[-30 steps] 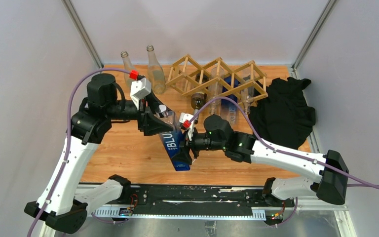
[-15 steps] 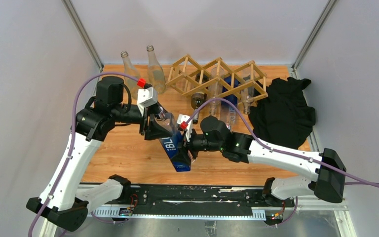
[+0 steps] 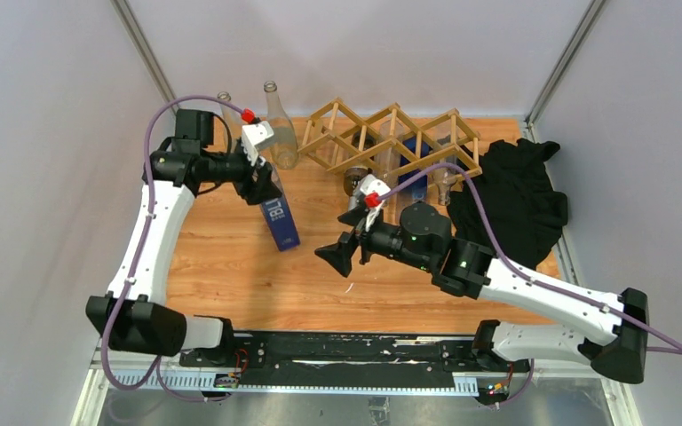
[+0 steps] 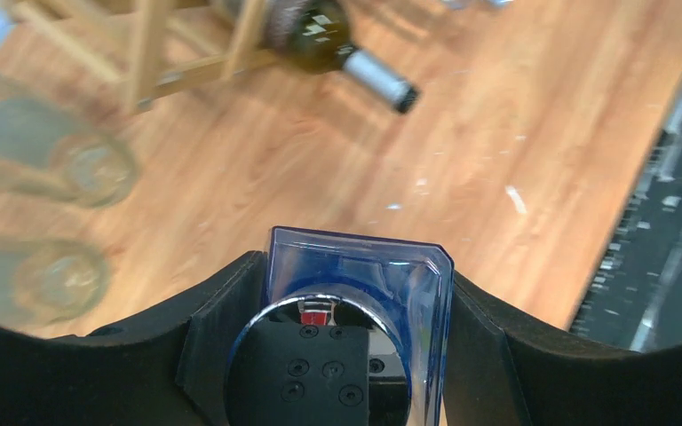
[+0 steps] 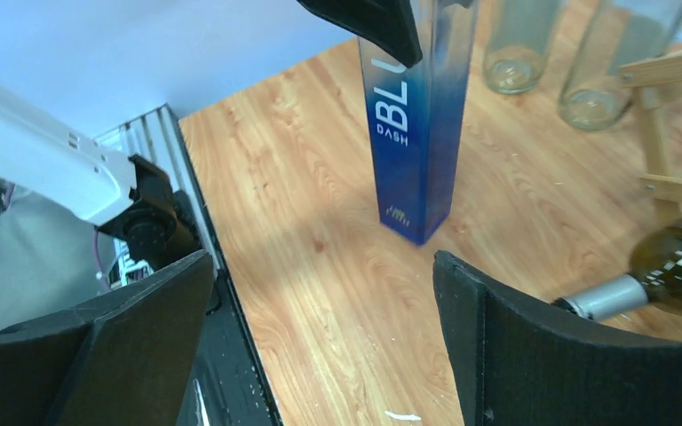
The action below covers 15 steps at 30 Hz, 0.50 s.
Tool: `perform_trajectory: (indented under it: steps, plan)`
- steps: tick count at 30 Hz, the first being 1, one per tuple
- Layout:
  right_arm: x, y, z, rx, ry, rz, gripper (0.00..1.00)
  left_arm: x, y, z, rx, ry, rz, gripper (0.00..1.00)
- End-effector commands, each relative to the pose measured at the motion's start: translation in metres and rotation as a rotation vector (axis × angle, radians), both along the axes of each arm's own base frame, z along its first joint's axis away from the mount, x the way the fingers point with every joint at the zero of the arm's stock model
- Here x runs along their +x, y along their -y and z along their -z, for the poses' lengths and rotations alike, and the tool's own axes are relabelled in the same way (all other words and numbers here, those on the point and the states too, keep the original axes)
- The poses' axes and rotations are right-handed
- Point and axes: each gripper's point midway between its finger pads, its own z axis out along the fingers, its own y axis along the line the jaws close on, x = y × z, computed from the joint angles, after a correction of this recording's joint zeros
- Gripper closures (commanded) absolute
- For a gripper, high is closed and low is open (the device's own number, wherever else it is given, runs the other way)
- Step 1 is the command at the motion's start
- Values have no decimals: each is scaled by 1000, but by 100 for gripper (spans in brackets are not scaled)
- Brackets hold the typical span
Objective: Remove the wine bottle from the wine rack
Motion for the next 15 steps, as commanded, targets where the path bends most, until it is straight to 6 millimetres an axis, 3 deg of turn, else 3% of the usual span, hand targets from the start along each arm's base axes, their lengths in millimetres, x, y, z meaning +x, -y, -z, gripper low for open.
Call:
perform_trajectory:
  steps: [1, 6, 9, 15]
  plan:
    - [19, 30, -15, 35, -9, 168, 3, 54, -25, -41, 19, 263, -57, 100]
    - [33, 55, -27, 63, -19, 289, 2, 102, -44, -43, 10, 380, -166, 100]
    - [47, 73, -26, 23, -39, 389, 2, 126, -65, -41, 24, 431, -248, 100]
    - [75, 118, -14, -20, -142, 603, 1, 161, -85, -29, 51, 456, -331, 100]
